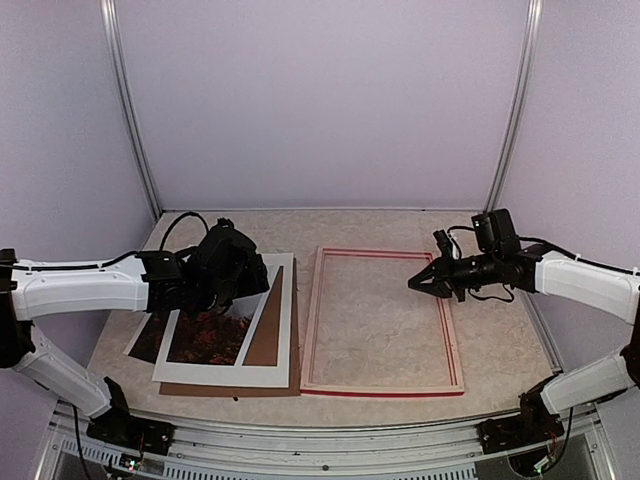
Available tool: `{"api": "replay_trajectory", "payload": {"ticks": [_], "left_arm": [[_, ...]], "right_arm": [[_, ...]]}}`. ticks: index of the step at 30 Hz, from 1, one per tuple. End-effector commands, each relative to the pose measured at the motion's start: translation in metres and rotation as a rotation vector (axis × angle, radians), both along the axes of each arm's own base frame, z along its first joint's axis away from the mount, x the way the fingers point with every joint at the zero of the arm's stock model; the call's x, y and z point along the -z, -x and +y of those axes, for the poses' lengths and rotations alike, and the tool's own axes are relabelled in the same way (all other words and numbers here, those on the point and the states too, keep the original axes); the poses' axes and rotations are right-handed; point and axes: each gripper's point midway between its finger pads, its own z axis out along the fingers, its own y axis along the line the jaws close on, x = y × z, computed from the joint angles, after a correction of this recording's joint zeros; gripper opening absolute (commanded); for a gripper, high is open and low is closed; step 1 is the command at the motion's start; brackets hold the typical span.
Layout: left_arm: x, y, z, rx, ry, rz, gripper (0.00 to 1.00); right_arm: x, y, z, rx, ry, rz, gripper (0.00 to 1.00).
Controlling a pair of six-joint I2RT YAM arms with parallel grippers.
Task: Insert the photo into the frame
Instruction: Place the glass panel at the frame body.
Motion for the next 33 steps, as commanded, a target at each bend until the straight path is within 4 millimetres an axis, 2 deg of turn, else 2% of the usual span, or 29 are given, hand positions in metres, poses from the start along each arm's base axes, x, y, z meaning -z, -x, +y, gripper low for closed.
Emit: {"api": "replay_trajectory", "payload": {"ticks": [1, 4, 10, 13, 16, 19, 23, 33], "left_arm": [[0.006, -0.001, -0.002, 0.021, -0.052, -0.011, 0.76], [0.011, -0.001, -0.009, 0.045, -0.081, 0.010, 0.77], [0.021, -0.002, -0.025, 0.104, -0.131, 0.041, 0.82], [0.023, -0.001, -0.032, 0.132, -0.136, 0.037, 0.86], [0.020, -0.001, -0.036, 0.149, -0.134, 0.027, 0.95], [0.018, -0.001, -0.037, 0.153, -0.133, 0.020, 0.99], [0.017, -0.002, -0.038, 0.151, -0.136, 0.018, 0.99], [0.023, -0.003, -0.040, 0.149, -0.157, 0.035, 0.99]], "right_arm": [[0.025, -0.002, -0.017, 0.079, 0.109, -0.006, 0.00], [0.039, -0.003, -0.023, 0.091, 0.162, 0.003, 0.00], [0.053, -0.009, -0.036, 0.119, 0.258, 0.000, 0.00], [0.062, -0.009, -0.043, 0.124, 0.308, 0.007, 0.00], [0.072, -0.009, -0.049, 0.125, 0.345, 0.017, 0.00], [0.080, -0.008, -0.053, 0.120, 0.373, 0.026, 0.00], [0.089, -0.008, -0.058, 0.117, 0.405, 0.036, 0.00], [0.095, -0.010, -0.054, 0.078, 0.404, 0.036, 0.00]]}}
